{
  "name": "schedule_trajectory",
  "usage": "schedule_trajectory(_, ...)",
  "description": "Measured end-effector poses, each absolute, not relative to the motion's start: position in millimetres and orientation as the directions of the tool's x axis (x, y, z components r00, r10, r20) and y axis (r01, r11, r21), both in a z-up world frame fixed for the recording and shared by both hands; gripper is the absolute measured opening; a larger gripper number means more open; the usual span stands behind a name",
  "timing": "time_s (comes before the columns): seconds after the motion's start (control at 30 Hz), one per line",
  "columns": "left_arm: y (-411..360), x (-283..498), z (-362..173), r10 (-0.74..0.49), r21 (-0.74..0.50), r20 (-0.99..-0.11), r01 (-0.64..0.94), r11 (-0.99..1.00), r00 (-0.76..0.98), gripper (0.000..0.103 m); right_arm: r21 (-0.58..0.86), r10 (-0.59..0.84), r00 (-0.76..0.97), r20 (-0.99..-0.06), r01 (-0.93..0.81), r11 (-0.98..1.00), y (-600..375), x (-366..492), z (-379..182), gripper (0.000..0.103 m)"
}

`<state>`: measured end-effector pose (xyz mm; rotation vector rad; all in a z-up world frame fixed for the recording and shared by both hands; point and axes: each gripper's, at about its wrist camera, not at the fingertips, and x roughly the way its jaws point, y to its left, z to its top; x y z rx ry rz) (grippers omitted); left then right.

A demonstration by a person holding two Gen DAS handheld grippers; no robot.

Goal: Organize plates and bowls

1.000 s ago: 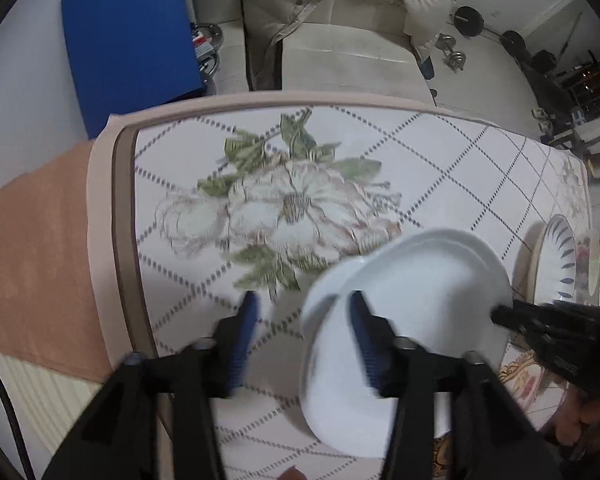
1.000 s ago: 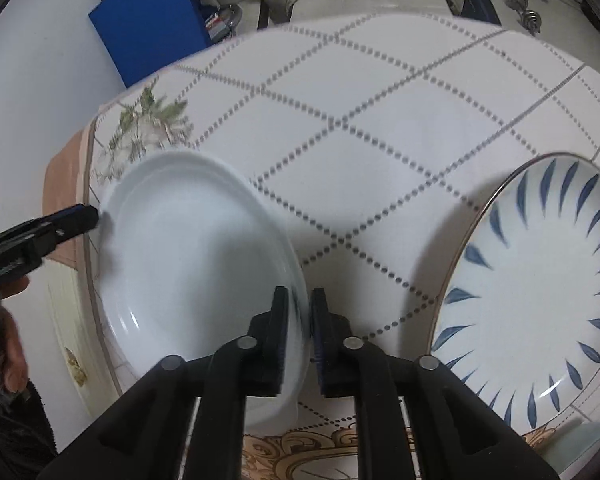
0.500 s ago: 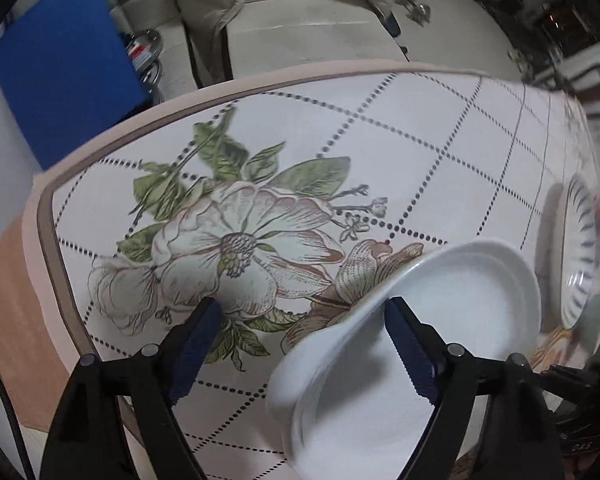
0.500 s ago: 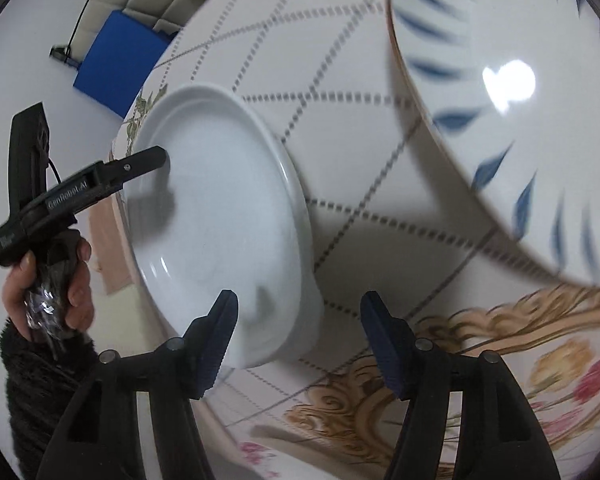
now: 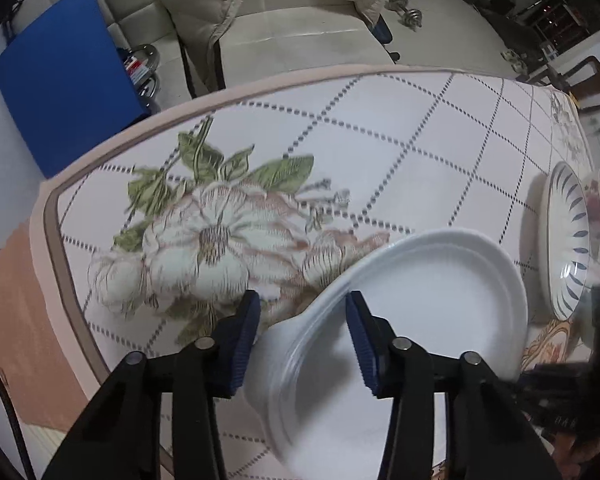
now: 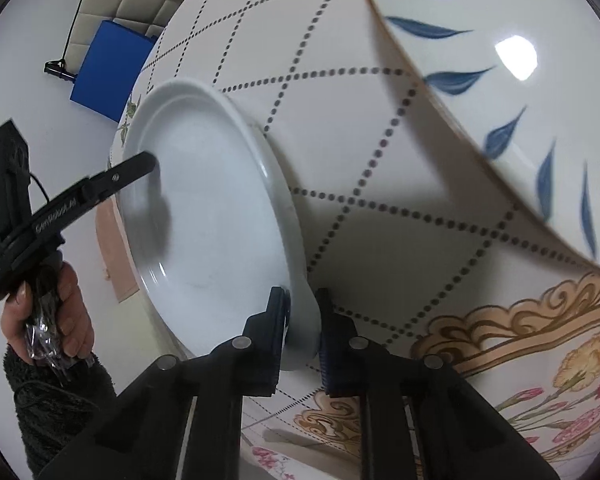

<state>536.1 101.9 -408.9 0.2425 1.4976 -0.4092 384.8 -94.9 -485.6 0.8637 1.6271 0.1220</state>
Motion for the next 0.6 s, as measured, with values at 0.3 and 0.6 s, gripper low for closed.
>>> schedule_trajectory(0.3,121.6,481.0,-408.0,-0.140,-0.126,-0.990,0.330,0.936,0.018,0.036,0.518,0.575,-0.038,-0.817,0.390,0.761,-106.8,389.7,-490.7,0.017)
schedule_trajectory(0.6,130.4,470.2,-416.3,-0.152,-0.143,-0.988,0.271,0.952,0.013,0.037,0.506,0.556,-0.064,-0.829,0.337,0.794,-127.0,416.0,-473.5,0.018)
